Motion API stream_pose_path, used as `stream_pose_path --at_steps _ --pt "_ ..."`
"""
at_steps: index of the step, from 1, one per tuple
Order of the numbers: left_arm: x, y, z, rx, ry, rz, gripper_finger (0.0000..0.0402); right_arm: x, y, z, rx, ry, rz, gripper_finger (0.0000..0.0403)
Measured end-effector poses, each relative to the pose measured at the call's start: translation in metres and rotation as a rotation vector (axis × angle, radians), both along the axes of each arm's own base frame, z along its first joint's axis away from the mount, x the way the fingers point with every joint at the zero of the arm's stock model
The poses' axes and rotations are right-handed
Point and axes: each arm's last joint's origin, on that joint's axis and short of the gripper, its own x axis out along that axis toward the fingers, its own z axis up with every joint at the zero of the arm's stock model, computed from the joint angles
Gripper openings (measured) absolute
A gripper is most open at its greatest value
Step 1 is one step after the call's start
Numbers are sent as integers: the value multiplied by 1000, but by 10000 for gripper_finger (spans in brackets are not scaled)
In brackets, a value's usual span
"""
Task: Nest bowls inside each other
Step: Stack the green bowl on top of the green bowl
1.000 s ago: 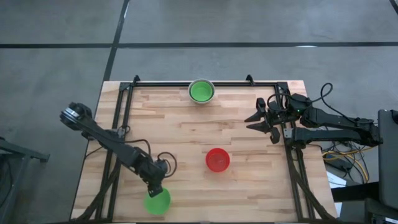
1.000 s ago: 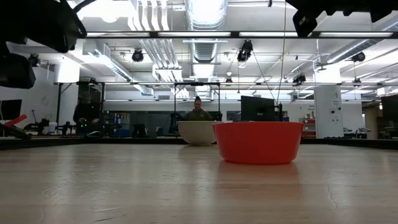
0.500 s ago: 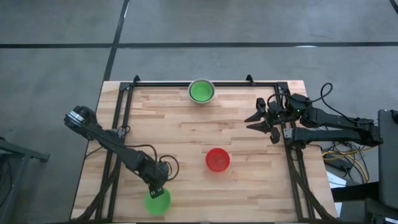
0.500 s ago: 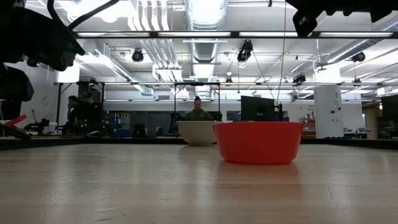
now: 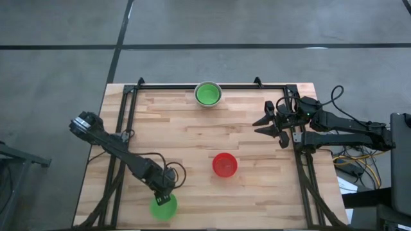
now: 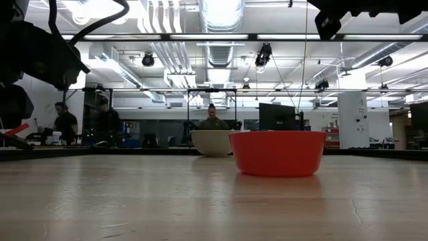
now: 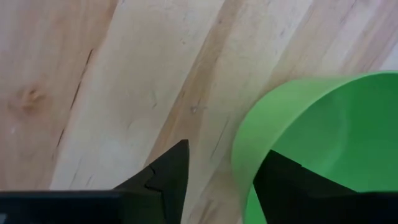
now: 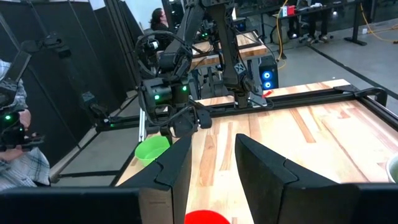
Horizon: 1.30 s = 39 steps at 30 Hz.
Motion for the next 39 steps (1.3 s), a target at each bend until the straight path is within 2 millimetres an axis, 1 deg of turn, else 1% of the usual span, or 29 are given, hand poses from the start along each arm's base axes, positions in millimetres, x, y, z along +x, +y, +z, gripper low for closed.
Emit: stream_pose_path --at_steps 6,19,26,29,33,39 --pt "0 0 0 1 -6 -11 123 0 0 0 -1 0 0 121" --pt "2 -1 0 -1 -30 -10 11 0 0 0 -1 0 0 121" --pt "2 -1 1 -1 -36 -22 12 0 0 0 -1 0 0 121" --pt "2 0 4 4 -54 -17 6 0 0 0 1 0 0 121" --pt "1 3 13 14 -104 -3 8 0 0 0 -1 0 -1 121" --pt "-3 11 33 41 -206 23 7 0 0 0 1 0 0 121"
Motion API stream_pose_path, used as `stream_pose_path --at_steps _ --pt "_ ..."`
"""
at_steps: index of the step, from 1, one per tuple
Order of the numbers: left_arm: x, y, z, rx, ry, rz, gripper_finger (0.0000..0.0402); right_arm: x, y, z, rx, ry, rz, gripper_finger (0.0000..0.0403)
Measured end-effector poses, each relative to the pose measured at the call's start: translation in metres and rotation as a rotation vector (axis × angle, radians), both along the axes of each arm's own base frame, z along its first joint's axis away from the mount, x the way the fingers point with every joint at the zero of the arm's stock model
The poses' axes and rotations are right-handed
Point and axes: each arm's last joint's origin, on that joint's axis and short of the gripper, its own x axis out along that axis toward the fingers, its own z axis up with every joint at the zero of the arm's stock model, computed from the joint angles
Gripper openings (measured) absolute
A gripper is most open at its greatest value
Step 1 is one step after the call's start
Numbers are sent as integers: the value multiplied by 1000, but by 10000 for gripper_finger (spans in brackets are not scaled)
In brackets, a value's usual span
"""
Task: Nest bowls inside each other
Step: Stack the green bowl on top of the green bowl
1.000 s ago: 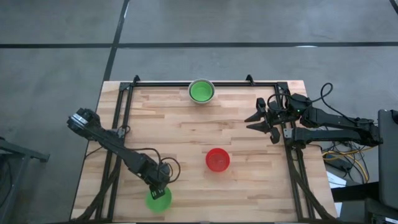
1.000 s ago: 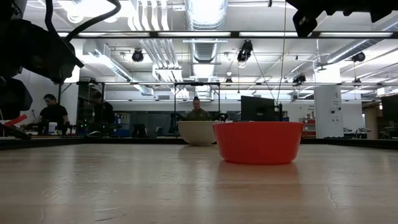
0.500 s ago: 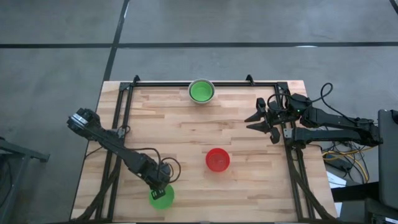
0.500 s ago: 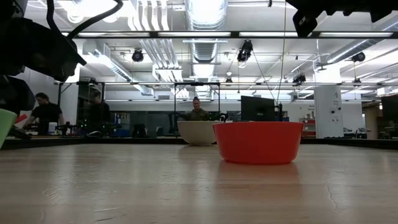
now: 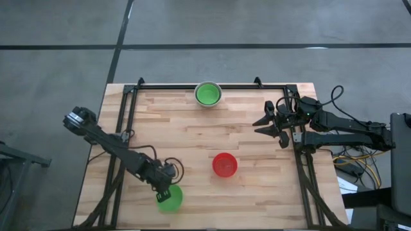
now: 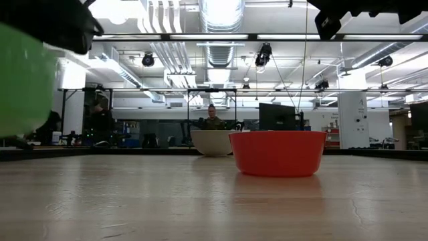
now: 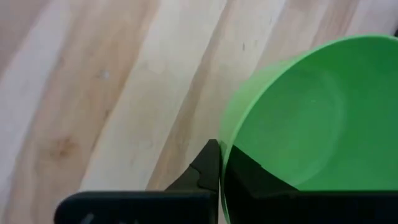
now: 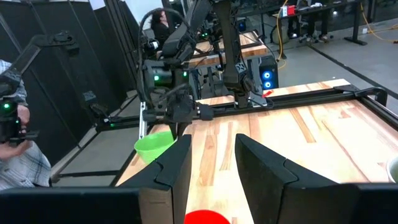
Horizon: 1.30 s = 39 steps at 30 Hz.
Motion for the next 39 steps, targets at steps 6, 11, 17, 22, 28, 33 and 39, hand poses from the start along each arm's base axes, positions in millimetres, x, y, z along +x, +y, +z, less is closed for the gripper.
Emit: stream_pose_path --at_steps 6,11,17,22,28,33,39 --pt "-1 15 17 32 -90 26 9 0 0 0 -1 0 0 121" --pt "1 29 33 82 -218 34 5 0 0 0 -2 0 0 121" --pt "4 56 52 106 -328 73 9 0 0 0 -1 0 0 121" --pt "7 82 64 150 -406 106 7 0 0 0 -1 0 0 121" --pt "14 110 73 168 -483 206 9 0 0 0 -1 0 0 121" --pt "23 129 84 202 -533 248 8 0 0 0 0 0 0 121" --pt "35 158 96 241 -539 361 6 0 0 0 -1 0 0 121"
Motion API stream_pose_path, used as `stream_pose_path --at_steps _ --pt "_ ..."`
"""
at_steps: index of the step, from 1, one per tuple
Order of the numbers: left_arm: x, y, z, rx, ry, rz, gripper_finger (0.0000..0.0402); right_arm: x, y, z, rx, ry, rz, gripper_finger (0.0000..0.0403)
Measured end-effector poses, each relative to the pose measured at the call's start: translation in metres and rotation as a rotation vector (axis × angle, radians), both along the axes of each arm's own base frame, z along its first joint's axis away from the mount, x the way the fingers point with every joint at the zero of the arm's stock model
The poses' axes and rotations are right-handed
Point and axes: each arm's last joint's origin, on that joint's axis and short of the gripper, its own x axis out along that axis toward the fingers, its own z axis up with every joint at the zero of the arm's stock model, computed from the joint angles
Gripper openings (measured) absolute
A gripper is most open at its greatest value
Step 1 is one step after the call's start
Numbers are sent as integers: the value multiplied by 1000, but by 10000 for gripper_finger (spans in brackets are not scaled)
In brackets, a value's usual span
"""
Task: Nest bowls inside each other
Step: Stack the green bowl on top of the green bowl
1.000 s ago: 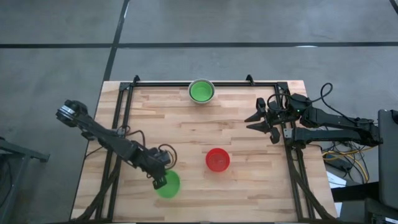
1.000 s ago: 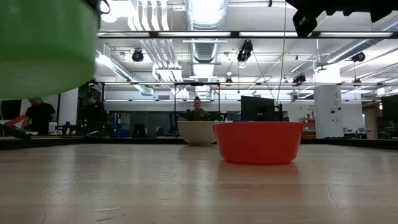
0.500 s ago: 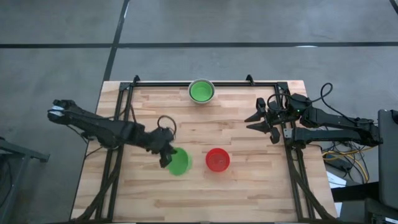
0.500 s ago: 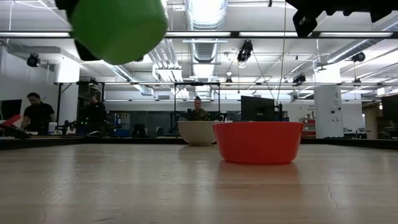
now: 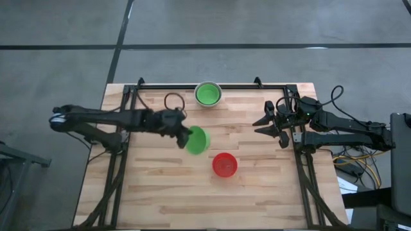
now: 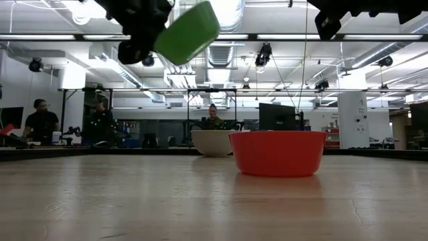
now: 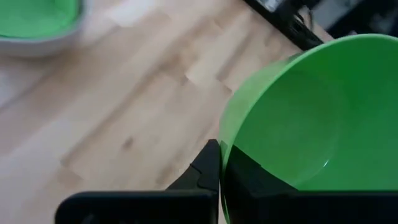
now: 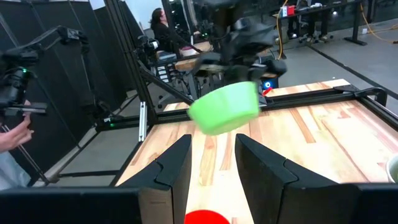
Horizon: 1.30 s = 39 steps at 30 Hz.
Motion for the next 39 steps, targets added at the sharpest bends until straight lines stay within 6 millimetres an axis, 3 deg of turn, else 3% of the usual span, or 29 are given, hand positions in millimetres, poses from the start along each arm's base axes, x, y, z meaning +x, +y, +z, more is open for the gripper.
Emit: stream_pose_path --at_steps 11,26,39 --pt "16 57 8 4 25 47 7 0 0 0 0 0 0 121" --pt "8 125 27 62 212 95 4 0 0 0 0 0 0 121" --pt "37 166 6 3 228 26 5 0 0 0 -1 0 0 121"
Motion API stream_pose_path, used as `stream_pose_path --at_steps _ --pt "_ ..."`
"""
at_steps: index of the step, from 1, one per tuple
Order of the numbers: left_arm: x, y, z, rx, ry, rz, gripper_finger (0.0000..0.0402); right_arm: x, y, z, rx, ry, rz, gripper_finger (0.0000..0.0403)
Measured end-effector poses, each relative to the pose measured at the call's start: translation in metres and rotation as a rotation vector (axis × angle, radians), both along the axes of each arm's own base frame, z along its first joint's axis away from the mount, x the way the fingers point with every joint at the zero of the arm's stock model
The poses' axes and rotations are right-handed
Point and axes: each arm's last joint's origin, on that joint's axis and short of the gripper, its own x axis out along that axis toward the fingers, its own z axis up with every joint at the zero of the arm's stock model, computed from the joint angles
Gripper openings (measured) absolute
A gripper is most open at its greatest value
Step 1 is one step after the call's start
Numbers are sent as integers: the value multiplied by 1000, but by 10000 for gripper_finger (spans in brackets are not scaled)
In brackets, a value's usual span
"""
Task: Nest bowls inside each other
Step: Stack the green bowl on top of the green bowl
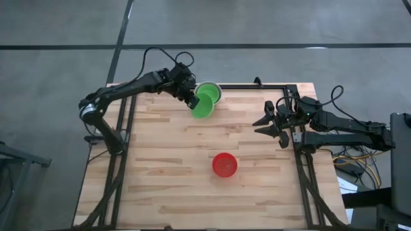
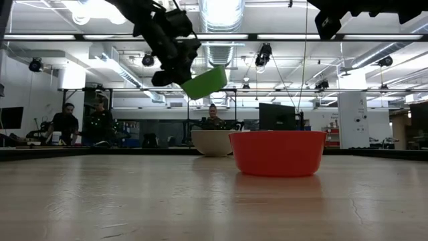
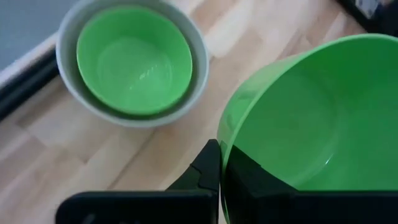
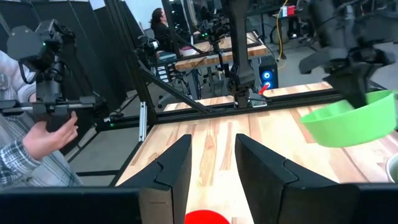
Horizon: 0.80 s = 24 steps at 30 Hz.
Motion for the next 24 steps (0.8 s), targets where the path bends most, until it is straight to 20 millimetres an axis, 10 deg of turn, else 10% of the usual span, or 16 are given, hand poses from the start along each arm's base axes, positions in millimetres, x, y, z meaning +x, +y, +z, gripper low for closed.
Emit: stream_pose_path --at_steps 24 --pt "24 73 -9 -21 77 186 5 0 0 0 2 1 1 121"
